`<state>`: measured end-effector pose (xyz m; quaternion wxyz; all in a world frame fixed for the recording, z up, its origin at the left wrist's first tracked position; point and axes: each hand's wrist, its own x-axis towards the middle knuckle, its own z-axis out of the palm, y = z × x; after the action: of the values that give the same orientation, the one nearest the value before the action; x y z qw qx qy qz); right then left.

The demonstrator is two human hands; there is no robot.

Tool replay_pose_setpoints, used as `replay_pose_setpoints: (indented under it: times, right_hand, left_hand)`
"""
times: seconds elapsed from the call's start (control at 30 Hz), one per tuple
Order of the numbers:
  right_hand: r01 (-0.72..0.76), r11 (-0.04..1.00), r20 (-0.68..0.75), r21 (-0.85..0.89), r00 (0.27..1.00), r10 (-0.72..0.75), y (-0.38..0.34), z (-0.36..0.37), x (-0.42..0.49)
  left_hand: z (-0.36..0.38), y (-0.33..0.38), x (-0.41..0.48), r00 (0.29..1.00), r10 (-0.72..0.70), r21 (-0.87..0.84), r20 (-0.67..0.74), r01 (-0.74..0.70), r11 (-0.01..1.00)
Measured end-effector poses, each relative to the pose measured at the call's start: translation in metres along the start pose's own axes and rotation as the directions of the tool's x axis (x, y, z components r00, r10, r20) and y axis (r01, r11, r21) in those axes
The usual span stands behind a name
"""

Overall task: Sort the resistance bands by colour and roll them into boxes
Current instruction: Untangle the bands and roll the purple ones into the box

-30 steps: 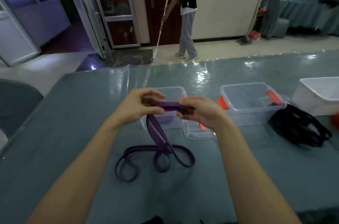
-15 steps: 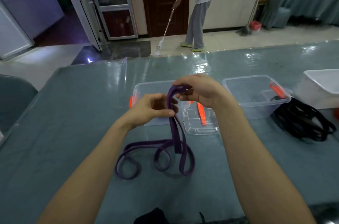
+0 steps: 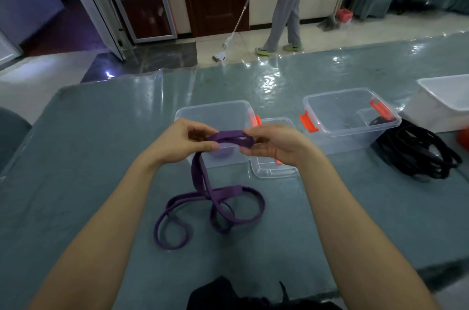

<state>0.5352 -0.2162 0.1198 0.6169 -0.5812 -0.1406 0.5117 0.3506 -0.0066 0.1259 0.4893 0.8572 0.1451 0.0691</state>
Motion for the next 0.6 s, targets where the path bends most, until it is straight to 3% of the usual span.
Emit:
replay_pose_setpoints:
  times: [0.07, 0.13, 0.17, 0.27, 0.37, 0.6]
  right_hand:
    - [0.113, 0.921, -0.081, -0.372, 0.985, -0.154, 0.011, -0.003, 0.003]
    - [0.222, 0.696, -0.096, -0.683, 0.917, -0.387, 0.014, -0.004, 0.005]
    - [0.269, 0.599, -0.048, -0.754, 0.888, -0.458, 0.013, -0.003, 0.006]
    - [0.345, 0.459, 0.158, -0.819, 0.904, -0.397, 0.009, 0.004, 0.013]
    - [0.298, 0.365, 0.217, -0.882, 0.945, -0.246, 0.012, 0.015, 0.020]
    - [0.305, 0.459, 0.170, -0.835, 0.935, -0.311, 0.017, 0.012, 0.027]
  left_hand:
    - [-0.007, -0.001, 0.004, 0.998, -0.047, 0.132, 0.033, 0.042, 0.990]
    - [-0.010, 0.000, 0.007, 0.994, -0.079, 0.250, 0.081, 0.057, 0.967]
    - [-0.010, 0.002, 0.010, 0.991, -0.084, 0.286, 0.105, 0.050, 0.957]
    - [-0.011, 0.005, 0.016, 0.986, -0.071, 0.333, 0.152, 0.017, 0.943]
    - [-0.014, 0.007, 0.021, 0.985, -0.051, 0.306, 0.165, -0.002, 0.952]
    - [-0.030, 0.000, 0.023, 0.982, -0.014, 0.179, 0.188, -0.020, 0.984]
